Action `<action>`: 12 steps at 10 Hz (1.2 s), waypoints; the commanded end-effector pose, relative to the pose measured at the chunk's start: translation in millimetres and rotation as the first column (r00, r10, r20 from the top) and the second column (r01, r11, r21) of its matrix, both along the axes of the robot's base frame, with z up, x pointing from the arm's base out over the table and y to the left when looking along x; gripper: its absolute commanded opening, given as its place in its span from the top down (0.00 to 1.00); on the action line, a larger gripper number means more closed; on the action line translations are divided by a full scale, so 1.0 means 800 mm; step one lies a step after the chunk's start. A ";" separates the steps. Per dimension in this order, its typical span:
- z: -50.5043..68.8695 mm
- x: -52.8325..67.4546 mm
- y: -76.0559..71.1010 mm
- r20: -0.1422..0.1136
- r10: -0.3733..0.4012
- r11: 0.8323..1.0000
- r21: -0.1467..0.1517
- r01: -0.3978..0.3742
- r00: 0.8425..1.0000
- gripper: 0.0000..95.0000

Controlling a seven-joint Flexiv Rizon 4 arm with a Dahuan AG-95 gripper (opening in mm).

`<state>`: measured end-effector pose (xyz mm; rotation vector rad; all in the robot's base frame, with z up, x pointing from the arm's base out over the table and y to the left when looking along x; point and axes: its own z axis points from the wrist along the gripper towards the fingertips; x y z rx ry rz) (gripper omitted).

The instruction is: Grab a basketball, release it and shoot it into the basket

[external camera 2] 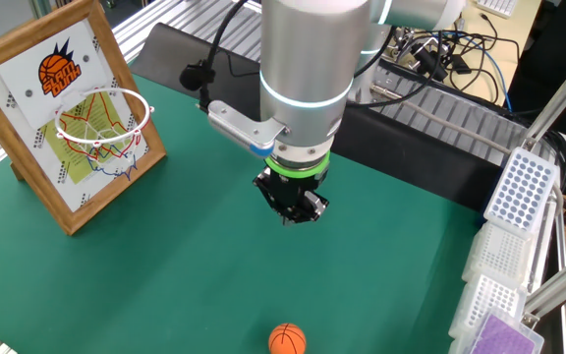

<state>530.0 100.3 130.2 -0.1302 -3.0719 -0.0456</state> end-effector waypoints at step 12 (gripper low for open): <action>0.001 -0.003 -0.001 0.061 0.038 0.999 0.028 -0.040 0.997 1.00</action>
